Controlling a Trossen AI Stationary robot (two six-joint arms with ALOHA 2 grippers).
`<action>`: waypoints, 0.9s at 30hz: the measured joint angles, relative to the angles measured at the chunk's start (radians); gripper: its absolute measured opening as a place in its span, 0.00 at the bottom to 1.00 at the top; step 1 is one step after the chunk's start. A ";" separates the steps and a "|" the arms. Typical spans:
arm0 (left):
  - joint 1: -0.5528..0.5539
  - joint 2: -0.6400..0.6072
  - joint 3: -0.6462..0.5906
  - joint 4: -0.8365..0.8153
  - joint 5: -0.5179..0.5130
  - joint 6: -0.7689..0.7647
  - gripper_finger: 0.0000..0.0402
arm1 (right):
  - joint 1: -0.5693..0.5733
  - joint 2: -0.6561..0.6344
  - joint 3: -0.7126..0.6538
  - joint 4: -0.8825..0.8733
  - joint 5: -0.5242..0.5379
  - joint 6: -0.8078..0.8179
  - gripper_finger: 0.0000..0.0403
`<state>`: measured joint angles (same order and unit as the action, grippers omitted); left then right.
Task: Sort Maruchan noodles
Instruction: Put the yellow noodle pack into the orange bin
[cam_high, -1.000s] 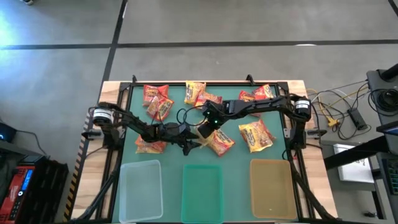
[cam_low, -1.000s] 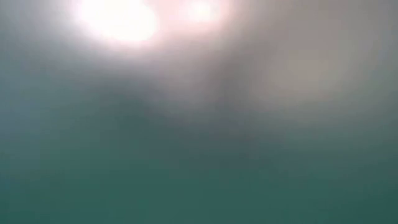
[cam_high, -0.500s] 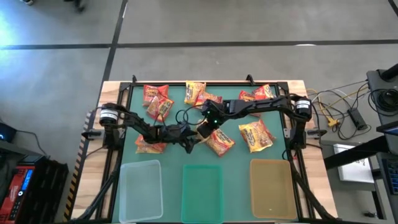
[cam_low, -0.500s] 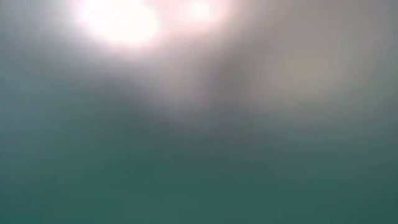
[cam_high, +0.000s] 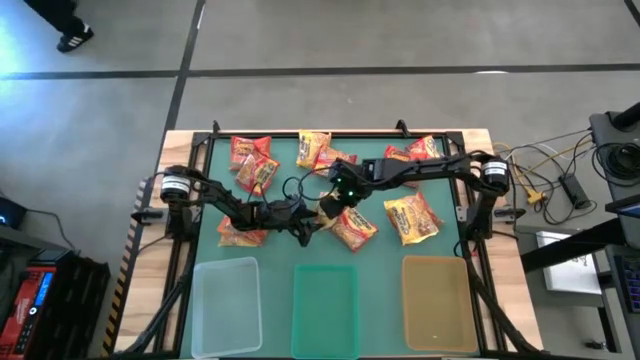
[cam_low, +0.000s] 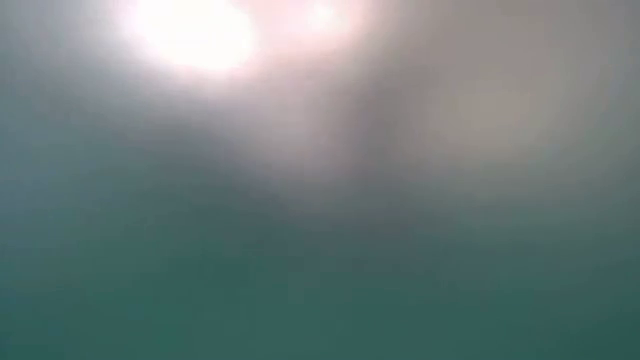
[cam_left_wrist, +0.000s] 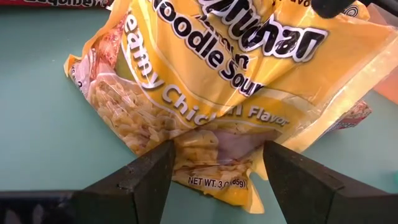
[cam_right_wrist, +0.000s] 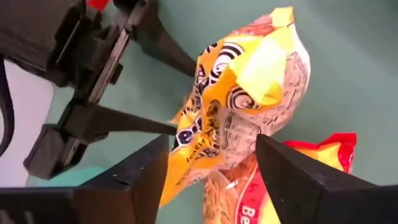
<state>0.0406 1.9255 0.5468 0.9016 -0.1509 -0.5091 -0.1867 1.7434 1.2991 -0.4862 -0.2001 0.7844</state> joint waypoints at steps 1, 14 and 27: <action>0.000 0.000 0.000 0.000 0.000 0.000 0.58 | 0.009 0.008 0.001 0.006 0.014 0.011 0.60; 0.000 0.001 0.004 0.000 0.000 -0.001 0.58 | 0.021 0.088 0.000 0.081 0.073 0.030 0.67; 0.000 0.000 0.011 -0.002 0.000 -0.004 0.58 | 0.021 0.125 0.001 0.088 0.104 -0.047 0.56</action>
<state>0.0410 1.9257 0.5579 0.8996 -0.1513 -0.5133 -0.1656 1.8687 1.2999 -0.3986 -0.0962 0.7375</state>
